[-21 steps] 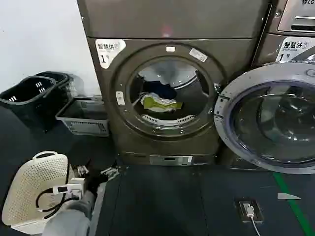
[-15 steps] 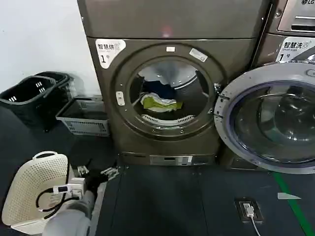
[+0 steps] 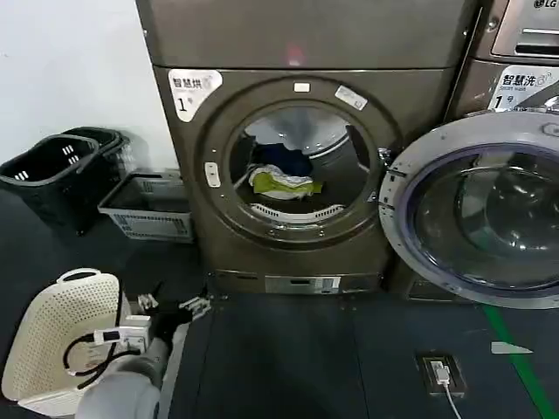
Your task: Grasp the clothes from the dryer.
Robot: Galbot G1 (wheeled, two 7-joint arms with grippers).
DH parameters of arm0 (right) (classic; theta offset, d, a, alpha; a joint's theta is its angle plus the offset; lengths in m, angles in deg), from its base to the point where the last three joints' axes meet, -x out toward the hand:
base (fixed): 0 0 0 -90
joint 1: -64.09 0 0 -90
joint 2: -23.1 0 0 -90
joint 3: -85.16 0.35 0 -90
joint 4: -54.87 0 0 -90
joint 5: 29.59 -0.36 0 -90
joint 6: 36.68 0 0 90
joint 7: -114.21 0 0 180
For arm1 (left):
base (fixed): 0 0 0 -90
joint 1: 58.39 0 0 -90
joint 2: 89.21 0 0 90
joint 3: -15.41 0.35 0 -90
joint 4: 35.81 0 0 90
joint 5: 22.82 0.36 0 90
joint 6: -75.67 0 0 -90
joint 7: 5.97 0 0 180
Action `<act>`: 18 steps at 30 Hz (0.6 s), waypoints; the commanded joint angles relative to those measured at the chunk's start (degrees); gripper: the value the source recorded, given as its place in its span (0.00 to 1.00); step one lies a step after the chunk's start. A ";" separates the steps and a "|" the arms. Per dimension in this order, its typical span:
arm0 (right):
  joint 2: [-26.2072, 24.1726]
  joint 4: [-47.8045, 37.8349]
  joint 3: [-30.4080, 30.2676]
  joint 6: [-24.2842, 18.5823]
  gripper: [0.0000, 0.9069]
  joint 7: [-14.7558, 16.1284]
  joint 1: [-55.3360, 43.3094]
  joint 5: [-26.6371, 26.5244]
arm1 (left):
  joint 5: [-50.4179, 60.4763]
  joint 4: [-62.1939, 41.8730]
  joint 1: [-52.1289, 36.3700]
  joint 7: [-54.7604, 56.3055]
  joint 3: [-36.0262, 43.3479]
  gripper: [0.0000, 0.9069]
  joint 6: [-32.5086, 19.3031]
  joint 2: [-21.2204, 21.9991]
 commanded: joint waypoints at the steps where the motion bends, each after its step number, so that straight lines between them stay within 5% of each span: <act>1: 0.11 -0.13 -0.12 -0.36 1.00 -0.46 0.00 0.02 | -0.11 -0.10 -0.14 -0.01 0.09 1.00 2.82 -0.04; 18: 0.48 -0.45 -0.05 -0.34 1.00 -0.70 -0.04 -0.98 | -0.39 -0.09 0.11 -0.24 0.05 1.00 2.82 -0.10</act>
